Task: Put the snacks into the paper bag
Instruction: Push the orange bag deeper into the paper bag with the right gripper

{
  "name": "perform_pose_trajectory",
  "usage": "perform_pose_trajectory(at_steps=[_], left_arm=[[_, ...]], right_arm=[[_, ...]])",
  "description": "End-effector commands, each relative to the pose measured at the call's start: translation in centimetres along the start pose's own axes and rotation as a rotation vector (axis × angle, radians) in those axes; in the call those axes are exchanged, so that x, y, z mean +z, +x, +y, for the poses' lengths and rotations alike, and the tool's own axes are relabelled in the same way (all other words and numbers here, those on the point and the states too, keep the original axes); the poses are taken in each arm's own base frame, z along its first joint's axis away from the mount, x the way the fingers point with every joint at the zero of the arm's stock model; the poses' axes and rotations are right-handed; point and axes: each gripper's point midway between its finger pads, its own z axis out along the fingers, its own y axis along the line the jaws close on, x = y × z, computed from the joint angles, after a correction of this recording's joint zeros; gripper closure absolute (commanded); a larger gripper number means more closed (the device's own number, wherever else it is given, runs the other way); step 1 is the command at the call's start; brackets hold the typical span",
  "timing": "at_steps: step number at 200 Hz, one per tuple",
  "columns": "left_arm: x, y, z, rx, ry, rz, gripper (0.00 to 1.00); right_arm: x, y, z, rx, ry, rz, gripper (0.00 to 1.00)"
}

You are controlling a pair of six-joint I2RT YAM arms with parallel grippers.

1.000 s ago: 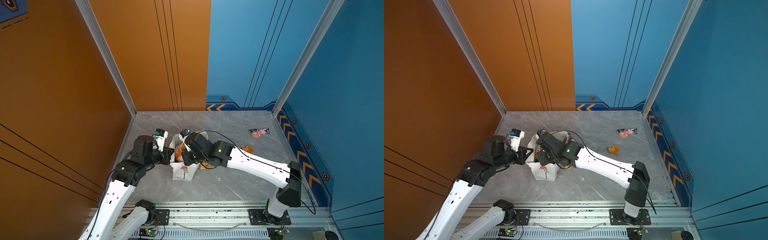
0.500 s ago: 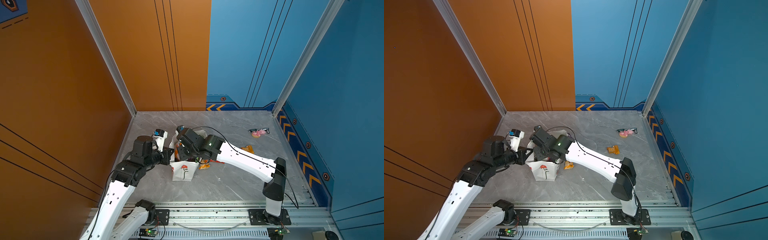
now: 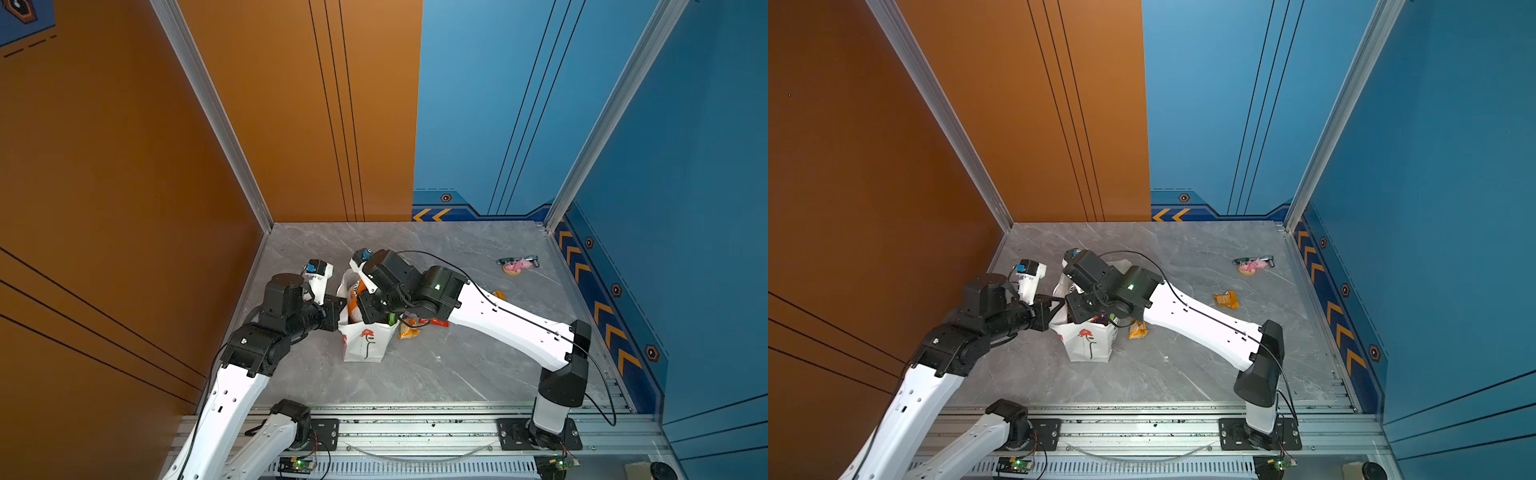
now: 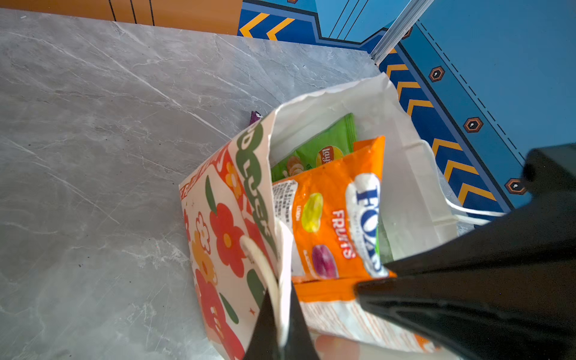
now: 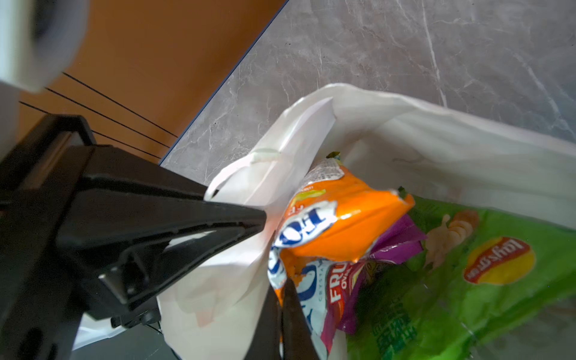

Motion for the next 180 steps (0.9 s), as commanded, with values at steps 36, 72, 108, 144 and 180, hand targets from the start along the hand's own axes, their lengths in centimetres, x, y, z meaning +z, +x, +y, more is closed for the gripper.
perform_pose_trajectory(at_steps=[36,72,108,144,180], left_arm=[[-1.0,-3.0,-0.6,0.039,0.019,-0.13,1.0],[-1.0,-3.0,-0.3,0.035,0.011,-0.131,1.0],[-1.0,-3.0,-0.2,0.031,0.004,-0.132,1.0],[-1.0,-3.1,0.1,0.031,-0.007,-0.136,1.0],[-1.1,-3.1,0.4,0.029,-0.024,-0.139,1.0]], right_arm=[[4.0,0.2,-1.6,-0.001,-0.033,0.021,1.0],[5.2,0.5,-3.6,0.019,0.048,0.049,1.0],[5.9,0.8,-3.7,0.018,0.139,0.068,1.0],[7.0,0.9,-2.4,0.018,0.133,0.085,1.0],[5.7,-0.1,-1.4,0.008,0.112,0.06,0.78]])
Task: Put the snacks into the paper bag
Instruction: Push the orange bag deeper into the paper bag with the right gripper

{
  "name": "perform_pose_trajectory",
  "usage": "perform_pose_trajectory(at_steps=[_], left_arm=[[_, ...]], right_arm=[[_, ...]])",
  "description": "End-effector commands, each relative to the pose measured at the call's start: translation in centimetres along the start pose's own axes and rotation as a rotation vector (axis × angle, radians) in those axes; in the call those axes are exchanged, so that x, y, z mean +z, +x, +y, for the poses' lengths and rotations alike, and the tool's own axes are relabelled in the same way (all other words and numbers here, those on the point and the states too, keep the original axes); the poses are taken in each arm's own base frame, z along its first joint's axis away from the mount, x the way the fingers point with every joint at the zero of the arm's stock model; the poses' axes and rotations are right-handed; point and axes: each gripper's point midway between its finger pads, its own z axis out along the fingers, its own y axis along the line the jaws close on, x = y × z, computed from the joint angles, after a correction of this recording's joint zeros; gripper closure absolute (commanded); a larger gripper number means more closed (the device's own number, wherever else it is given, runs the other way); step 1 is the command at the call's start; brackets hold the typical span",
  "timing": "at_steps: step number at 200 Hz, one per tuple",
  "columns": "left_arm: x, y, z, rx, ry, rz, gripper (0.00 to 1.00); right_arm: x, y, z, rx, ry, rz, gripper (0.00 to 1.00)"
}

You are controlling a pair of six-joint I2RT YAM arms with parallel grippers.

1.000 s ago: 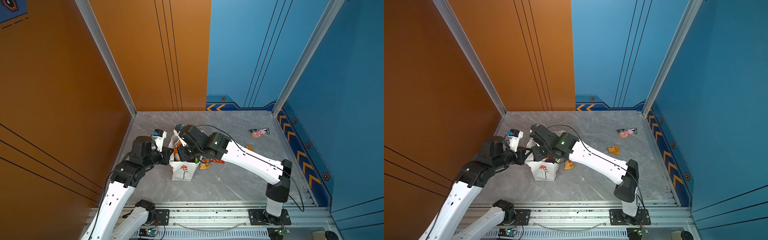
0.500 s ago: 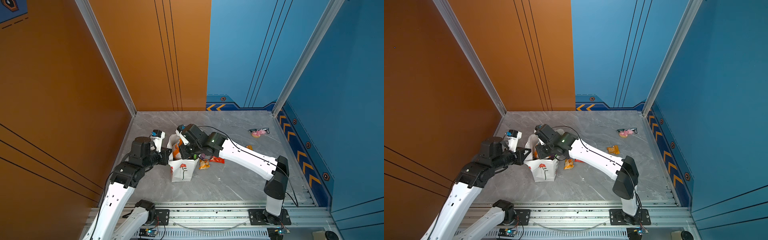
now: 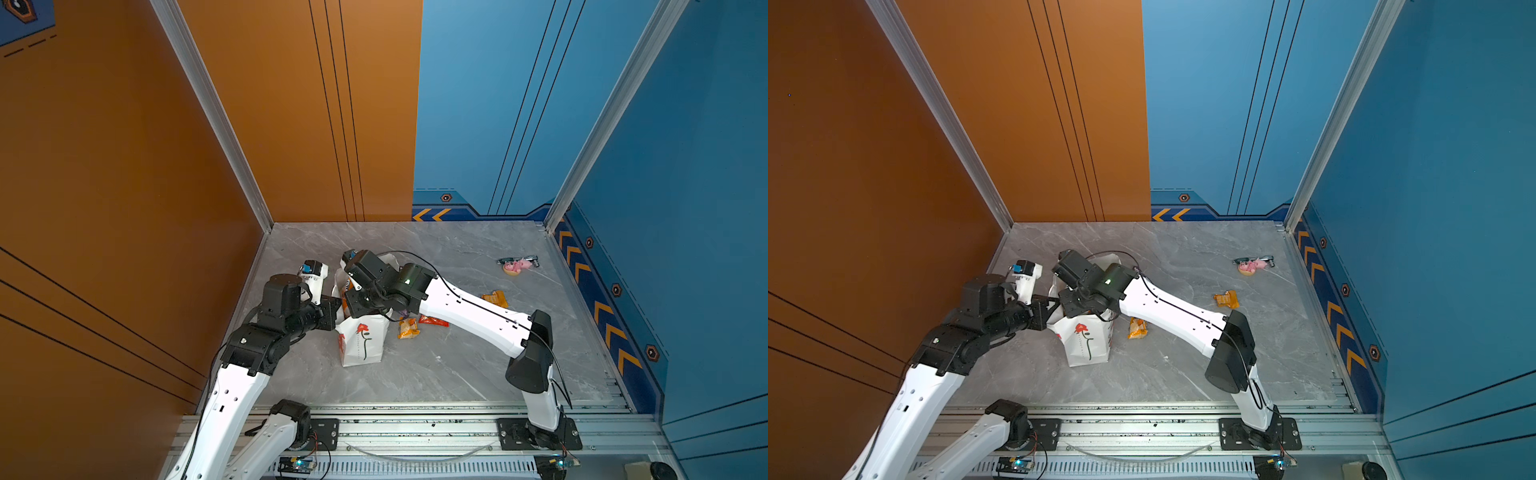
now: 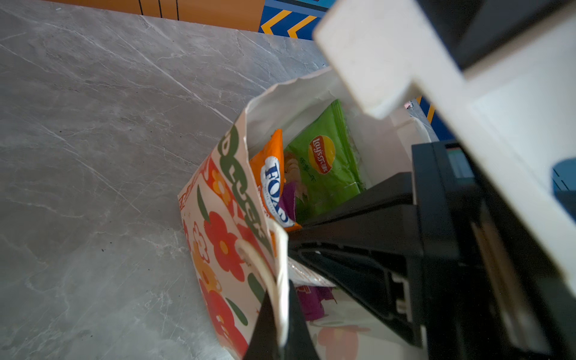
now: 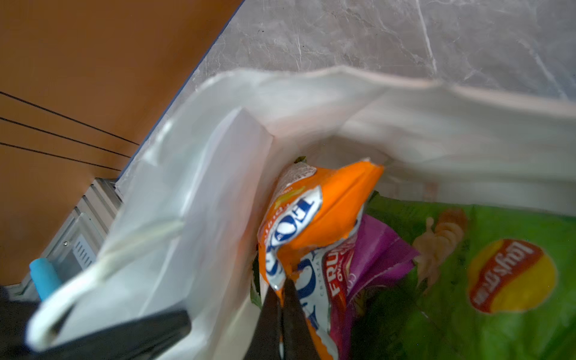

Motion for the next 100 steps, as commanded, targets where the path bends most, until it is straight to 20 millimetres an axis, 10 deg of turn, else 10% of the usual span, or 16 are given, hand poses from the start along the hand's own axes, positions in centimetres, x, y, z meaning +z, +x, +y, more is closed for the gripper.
perform_pose_trajectory(at_steps=[1,100], left_arm=[[-1.2,-3.4,-1.1,0.046,0.037,-0.146,1.0],[-1.0,-3.4,0.7,0.021,-0.053,-0.144,1.0]], right_arm=[[-0.6,0.2,-0.3,0.002,0.033,0.012,0.78],[-8.2,-3.2,-1.0,-0.013,0.075,-0.207,0.28]])
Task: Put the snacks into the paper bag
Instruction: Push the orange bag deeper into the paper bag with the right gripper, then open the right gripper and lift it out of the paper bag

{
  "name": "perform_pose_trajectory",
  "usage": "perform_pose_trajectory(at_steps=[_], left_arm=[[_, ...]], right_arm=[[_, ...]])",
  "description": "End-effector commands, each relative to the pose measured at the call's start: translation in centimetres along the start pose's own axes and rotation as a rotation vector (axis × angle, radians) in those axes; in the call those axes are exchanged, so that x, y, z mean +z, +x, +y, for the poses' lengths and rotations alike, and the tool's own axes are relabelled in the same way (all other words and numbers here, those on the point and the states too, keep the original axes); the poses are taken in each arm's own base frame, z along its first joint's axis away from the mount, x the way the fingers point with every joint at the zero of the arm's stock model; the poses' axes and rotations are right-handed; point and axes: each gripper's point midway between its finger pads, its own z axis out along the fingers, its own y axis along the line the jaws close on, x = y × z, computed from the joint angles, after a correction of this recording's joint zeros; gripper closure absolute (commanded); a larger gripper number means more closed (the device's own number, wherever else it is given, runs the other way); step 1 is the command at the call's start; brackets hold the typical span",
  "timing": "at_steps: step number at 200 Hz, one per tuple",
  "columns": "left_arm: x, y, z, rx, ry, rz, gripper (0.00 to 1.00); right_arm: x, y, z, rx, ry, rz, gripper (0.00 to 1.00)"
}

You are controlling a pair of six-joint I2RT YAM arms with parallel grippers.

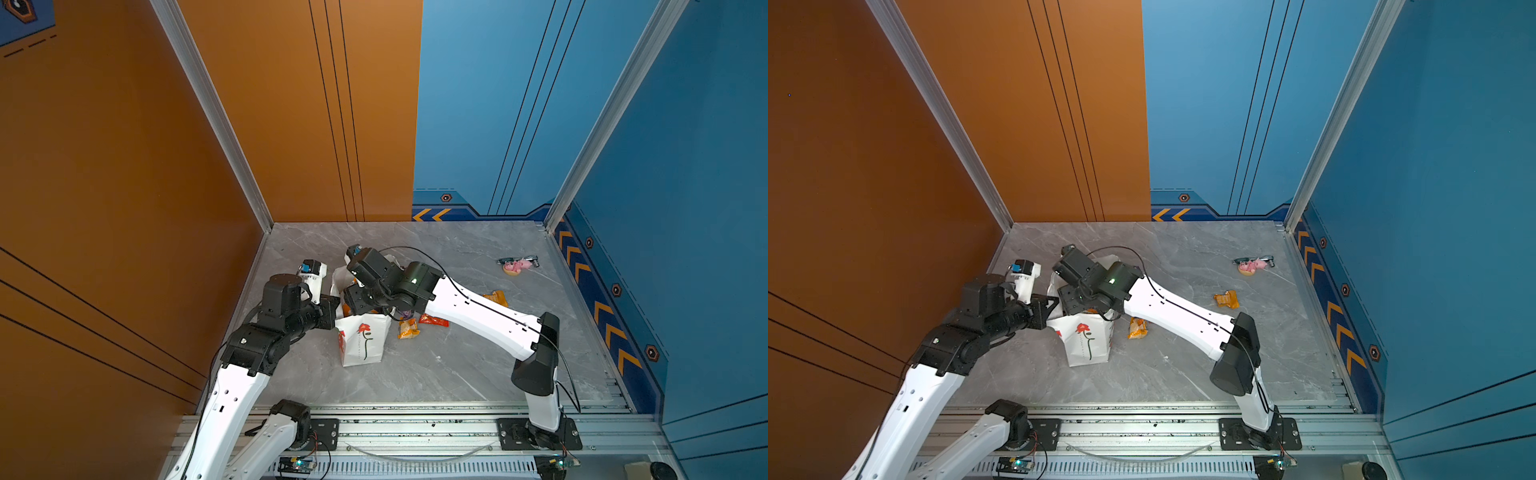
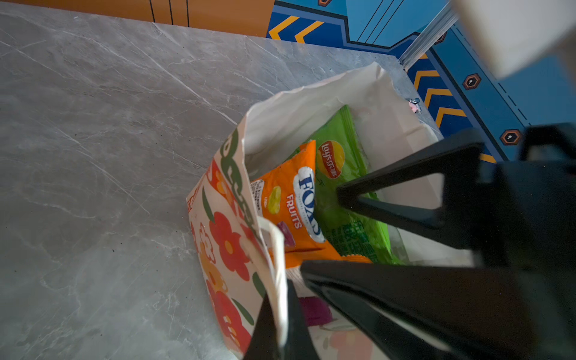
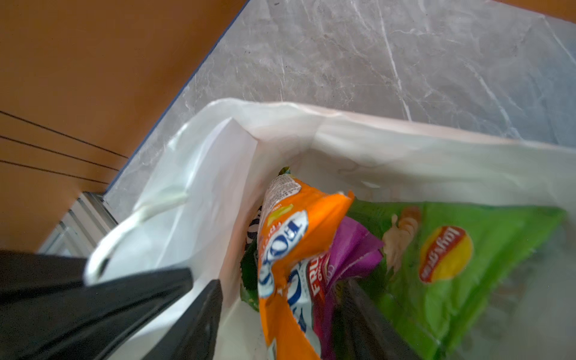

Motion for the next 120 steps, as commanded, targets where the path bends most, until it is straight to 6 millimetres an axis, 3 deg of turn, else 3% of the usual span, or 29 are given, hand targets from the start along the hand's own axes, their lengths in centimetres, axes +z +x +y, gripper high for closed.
perform_pose_trajectory(at_steps=[1,64,91,120], left_arm=[[-0.9,-3.0,0.0,0.02,-0.014,-0.127,1.0],[-1.1,-3.1,0.5,0.013,-0.039,-0.136,1.0],[-1.2,-3.2,0.9,0.012,-0.058,-0.141,1.0],[-1.3,-3.1,1.3,0.012,-0.086,-0.144,1.0]], right_arm=[[-4.6,-2.4,-0.4,0.0,0.004,-0.128,0.28],[-9.0,-3.0,-2.2,0.012,0.003,-0.226,0.23],[-11.4,-3.3,-4.8,0.044,0.048,-0.282,0.23],[-12.0,-2.1,-8.3,0.105,0.096,-0.287,0.23]])
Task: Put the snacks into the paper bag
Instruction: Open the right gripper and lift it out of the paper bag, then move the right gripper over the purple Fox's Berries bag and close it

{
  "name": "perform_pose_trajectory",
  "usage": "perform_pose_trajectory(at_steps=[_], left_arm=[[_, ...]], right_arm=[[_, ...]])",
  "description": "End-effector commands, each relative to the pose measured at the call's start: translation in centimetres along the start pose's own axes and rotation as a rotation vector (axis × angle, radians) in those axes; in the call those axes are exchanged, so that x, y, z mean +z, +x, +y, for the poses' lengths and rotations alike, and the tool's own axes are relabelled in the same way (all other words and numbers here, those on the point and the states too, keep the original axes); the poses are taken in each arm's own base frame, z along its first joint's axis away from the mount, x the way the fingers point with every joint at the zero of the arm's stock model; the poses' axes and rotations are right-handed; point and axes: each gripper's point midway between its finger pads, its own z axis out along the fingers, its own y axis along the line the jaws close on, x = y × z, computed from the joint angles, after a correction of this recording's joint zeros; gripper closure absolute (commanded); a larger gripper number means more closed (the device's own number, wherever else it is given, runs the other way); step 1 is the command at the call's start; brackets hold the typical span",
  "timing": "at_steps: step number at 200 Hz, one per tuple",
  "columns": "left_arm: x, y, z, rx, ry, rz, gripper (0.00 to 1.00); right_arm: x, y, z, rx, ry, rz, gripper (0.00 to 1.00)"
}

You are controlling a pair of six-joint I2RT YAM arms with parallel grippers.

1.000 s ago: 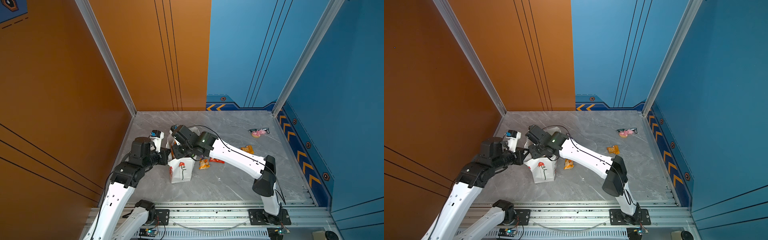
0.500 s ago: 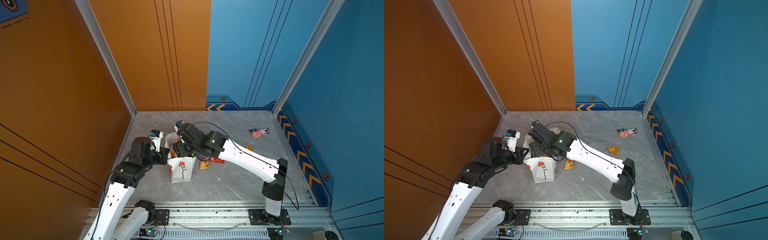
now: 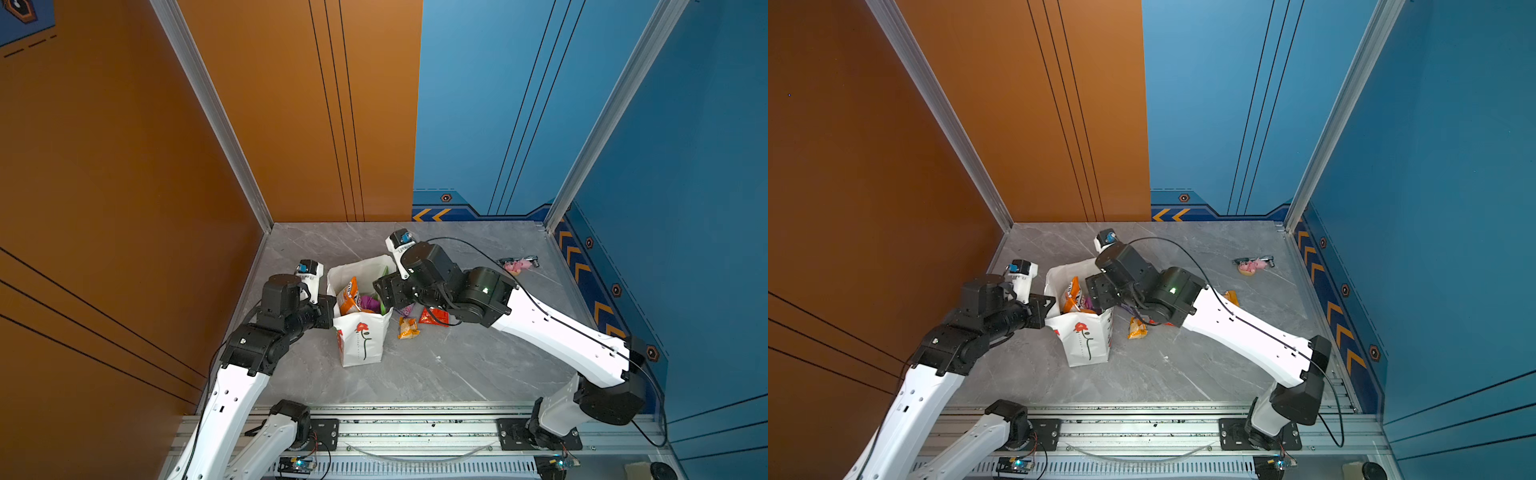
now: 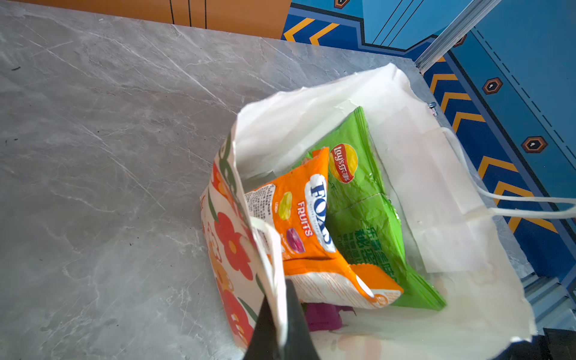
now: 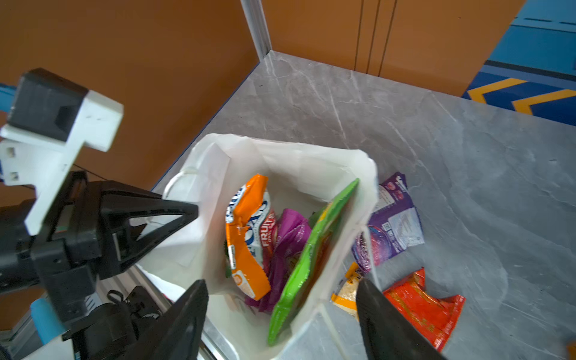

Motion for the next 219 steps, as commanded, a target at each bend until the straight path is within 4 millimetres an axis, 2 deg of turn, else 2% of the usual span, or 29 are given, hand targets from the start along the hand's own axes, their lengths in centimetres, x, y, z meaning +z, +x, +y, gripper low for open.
perform_pose_trajectory(at_steps=[1,42,73,80,82,85,101,150,179,219], left_arm=[[-1.2,-3.1,0.4,0.017,-0.035,-0.138,1.0],[-1.7,-2.9,1.7,0.007,-0.113,-0.144,1.0],[-2.1,-2.6,2.0,0.002,-0.124,-0.153,1.0],[-2.3,-2.6,2.1,0.002,-0.131,-0.161,1.0],[-2.3,-2.6,2.1,0.0,-0.133,-0.164,1.0],[-2.4,-2.6,2.2,0.0,-0.136,-0.169,1.0],[-2.7,-2.6,2.5,-0.003,-0.155,-0.182,1.0],[-2.9,-2.6,2.4,-0.008,-0.148,-0.196,1.0],[-3.0,-2.6,2.5,-0.007,-0.151,-0.203,1.0],[-2.9,-2.5,2.5,-0.006,-0.153,-0.202,1.0]], right_arm=[[-1.5,-1.1,-3.0,0.049,0.056,-0.068,0.23],[-2.1,-0.4,-8.2,0.235,0.06,-0.123,0.23],[-1.3,1.3,-13.2,0.365,0.12,-0.115,0.24],[-1.1,1.8,-13.5,0.369,0.127,-0.105,0.24],[-1.1,1.7,-14.5,0.383,0.148,-0.11,0.24],[-1.0,1.8,-15.0,0.389,0.158,-0.11,0.24],[0.0,2.8,-16.6,0.405,0.183,-0.08,0.24],[2.6,4.6,-19.7,0.413,0.242,-0.012,0.24],[6.0,5.8,-20.9,0.394,0.24,0.065,0.23],[10.6,6.8,-21.3,0.376,0.211,0.178,0.23]])
